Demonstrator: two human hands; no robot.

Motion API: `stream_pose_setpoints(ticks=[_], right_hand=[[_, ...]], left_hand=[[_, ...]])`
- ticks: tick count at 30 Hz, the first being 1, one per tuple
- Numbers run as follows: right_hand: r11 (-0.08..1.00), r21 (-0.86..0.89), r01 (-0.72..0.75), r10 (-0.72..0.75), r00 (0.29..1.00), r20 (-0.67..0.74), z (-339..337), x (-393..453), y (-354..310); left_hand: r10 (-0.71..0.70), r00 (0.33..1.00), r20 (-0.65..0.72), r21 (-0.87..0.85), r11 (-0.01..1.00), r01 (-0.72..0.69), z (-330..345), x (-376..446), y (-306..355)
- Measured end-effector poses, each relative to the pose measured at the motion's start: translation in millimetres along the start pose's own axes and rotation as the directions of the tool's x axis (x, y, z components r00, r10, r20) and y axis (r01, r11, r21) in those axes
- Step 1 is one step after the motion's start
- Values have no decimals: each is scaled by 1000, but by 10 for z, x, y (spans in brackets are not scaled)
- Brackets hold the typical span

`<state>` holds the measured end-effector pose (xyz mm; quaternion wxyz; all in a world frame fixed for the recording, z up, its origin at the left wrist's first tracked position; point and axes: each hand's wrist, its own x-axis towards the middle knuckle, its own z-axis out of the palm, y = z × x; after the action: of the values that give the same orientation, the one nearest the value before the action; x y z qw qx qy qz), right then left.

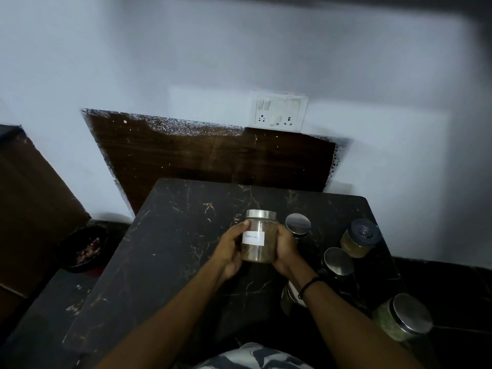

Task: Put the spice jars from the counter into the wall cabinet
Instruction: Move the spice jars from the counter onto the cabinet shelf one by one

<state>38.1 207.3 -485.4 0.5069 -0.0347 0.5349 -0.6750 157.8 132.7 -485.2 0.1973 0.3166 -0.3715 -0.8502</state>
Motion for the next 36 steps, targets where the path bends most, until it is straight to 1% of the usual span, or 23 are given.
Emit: stream_pose_setpoints(ticks=[3, 5, 8, 10, 12, 15, 20, 22, 26, 28, 30, 32, 34, 36], right_hand=[[999, -23, 38, -39, 998, -40, 151, -9, -226], [997, -40, 73, -74, 997, -35, 258, -28, -412], [982, -40, 183, -181, 982, 58, 411, -46, -764], [955, -42, 294, -287, 950, 125, 522, -94, -1028], [907, -70, 414, -396, 899, 188, 636, -171, -1278], [809, -93, 580, -543, 799, 256, 830, -299, -1662], [634, -197, 748, -662, 657, 361, 1201, -522, -2382], [558, -235, 796, -715, 604, 352, 1348, -648, -2651], [446, -217, 868, -815, 495, 302, 1601, -842, -3133], [396, -207, 894, -849, 443, 288, 1694, -892, -3271], [374, -199, 906, -868, 417, 268, 1779, -926, -3367], [363, -191, 912, -882, 402, 244, 1849, -940, -3434], [325, -197, 925, -904, 365, 224, 1924, -956, -3497], [271, -211, 939, -928, 313, 202, 2004, -957, -3579]], left_hand=[[75, 997, 19, 1, 997, -75, 152, 66, 196], [113, 994, 2, -14, 994, -113, 268, 114, 369], [191, 982, -3, -16, 981, -191, 473, 154, 735], [266, 964, 30, 12, 964, -266, 620, 164, 1006], [341, 938, 53, 27, 939, -343, 784, 142, 1296], [443, 893, 79, -16, 896, -443, 1020, 120, 1723], [580, 808, 102, -25, 814, -581, 1435, 27, 2444], [638, 762, 114, 20, 765, -644, 1566, -27, 2695], [757, 633, 161, 99, 626, -773, 1814, -186, 3240], [785, 587, 197, 131, 572, -809, 1912, -263, 3434], [791, 571, 218, 136, 555, -821, 1988, -300, 3577], [787, 571, 232, 130, 557, -820, 2032, -310, 3676], [790, 566, 234, 118, 555, -823, 2066, -301, 3772], [800, 557, 224, 104, 549, -830, 2112, -285, 3878]])
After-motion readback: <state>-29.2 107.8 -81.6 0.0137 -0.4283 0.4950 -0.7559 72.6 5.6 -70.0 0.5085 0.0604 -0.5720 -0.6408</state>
